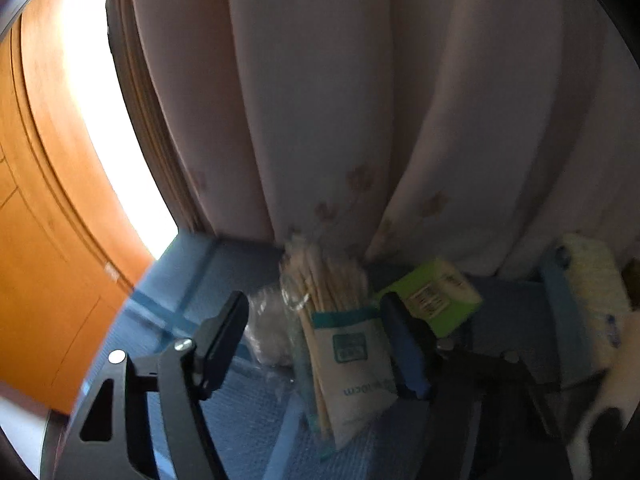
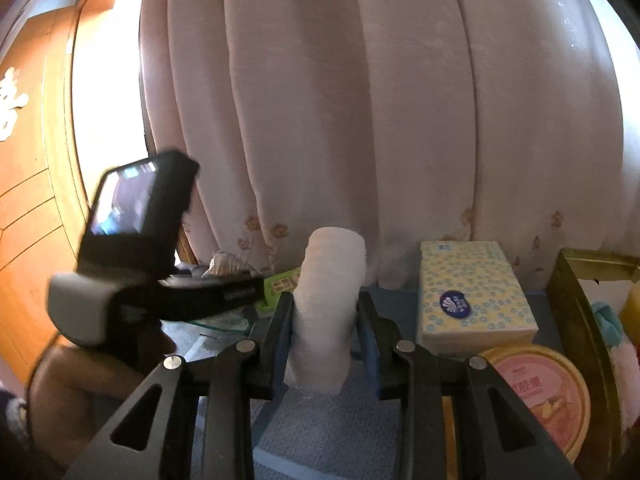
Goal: Organize soft objects
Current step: 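Grasp the bag of cotton swabs with the left gripper while the right holds the roll, then carry the cotton swab bag and white roll with both tools over the gold tray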
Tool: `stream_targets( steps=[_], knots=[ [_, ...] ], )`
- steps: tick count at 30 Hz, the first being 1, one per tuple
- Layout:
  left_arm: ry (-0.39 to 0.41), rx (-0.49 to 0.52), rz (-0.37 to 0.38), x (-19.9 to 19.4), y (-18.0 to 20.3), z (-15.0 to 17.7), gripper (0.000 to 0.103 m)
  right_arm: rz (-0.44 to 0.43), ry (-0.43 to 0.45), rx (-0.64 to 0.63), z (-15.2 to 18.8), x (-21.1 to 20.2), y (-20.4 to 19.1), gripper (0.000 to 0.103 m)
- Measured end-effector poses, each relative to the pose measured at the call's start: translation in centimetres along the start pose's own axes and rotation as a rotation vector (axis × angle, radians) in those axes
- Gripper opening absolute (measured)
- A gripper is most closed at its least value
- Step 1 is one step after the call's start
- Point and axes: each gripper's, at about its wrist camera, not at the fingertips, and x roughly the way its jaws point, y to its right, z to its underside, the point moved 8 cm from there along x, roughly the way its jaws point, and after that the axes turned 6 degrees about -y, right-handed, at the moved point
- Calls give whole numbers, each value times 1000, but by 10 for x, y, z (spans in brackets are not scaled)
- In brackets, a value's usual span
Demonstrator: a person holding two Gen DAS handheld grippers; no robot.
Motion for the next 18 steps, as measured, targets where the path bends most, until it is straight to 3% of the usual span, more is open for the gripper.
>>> stream_targets(
  steps=[2,4,5,8,13,18],
  knots=[
    [-25,-15,-15,12,0,4,69,-10,-13,9,0,3,1,34],
    [-27,-16,-8,20,4,10,57,-18,-24,12,1,5,1,34],
    [-24,-15,4,20,5,9,46,-19,-28,11,1,6,1,34],
    [-22,-1,47,19,8,7,34,-14,-16,10,-1,5,2,34],
    [36,-70,153,1,-2,12,32,-7,-9,17,-2,-1,4,34],
    [144,-162,187,-31,-22,13,32,8,10,15,-4,-5,6,34]
  ],
)
